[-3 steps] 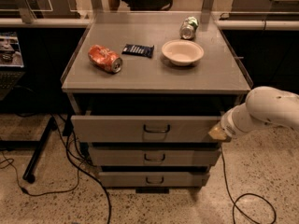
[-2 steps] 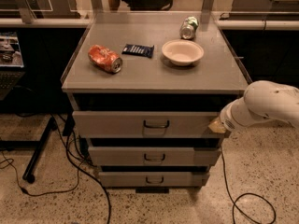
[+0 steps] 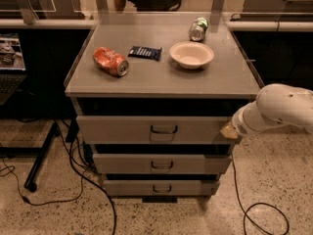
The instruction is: Close top drawer
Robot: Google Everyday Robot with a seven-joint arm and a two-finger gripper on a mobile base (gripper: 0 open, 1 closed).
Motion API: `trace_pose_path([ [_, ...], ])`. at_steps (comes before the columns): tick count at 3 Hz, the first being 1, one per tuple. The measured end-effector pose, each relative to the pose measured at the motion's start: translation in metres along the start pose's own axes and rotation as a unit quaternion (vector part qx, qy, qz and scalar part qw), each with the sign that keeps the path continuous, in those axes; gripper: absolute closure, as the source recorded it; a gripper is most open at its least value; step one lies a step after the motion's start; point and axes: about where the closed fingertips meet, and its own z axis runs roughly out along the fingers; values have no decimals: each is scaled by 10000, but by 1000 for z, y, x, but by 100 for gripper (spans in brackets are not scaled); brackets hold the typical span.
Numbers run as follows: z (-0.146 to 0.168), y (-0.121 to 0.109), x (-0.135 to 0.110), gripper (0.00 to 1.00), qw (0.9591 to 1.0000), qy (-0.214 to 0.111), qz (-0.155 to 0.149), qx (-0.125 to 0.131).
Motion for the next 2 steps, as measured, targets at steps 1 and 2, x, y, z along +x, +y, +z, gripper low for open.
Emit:
trace_pose_path([
  [1,10,38,53,100,9966,233,429,-656],
  [2,10,91,112,100,9847,453,979,-1368],
])
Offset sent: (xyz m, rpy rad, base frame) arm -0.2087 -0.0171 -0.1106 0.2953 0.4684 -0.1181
